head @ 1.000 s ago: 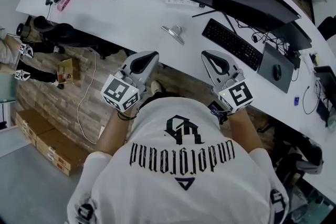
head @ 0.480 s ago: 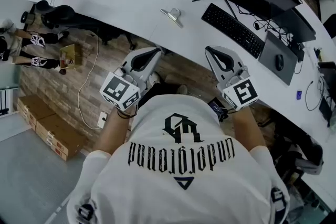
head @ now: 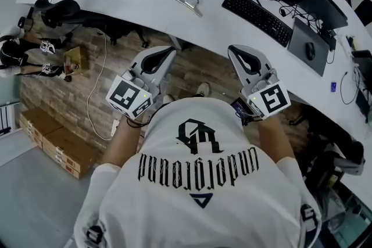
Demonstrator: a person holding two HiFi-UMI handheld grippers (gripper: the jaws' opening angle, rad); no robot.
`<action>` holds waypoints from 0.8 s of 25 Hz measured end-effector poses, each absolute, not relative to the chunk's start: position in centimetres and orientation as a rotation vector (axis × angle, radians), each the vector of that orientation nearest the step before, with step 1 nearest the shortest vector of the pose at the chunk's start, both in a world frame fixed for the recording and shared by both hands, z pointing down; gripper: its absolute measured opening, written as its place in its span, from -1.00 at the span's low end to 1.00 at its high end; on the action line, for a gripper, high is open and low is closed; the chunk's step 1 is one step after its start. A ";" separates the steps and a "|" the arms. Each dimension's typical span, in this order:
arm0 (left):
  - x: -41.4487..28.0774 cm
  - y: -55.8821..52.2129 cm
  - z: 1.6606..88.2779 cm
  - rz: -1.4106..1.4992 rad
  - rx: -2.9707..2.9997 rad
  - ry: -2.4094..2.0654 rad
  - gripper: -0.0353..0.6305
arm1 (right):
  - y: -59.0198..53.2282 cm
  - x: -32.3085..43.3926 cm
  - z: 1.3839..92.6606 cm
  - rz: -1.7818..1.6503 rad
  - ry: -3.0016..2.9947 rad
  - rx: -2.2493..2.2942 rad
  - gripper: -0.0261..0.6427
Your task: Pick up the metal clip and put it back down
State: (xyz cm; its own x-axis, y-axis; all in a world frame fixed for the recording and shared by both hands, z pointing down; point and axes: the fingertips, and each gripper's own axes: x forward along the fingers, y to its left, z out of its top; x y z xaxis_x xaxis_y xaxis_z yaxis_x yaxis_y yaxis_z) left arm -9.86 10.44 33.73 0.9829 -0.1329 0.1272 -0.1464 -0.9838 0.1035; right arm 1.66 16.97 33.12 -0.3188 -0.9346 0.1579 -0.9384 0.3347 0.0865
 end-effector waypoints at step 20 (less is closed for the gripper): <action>-28.8 11.4 34.0 0.156 2.998 -0.096 -0.85 | 20.1 -16.7 33.9 0.067 -2.328 1.829 -0.88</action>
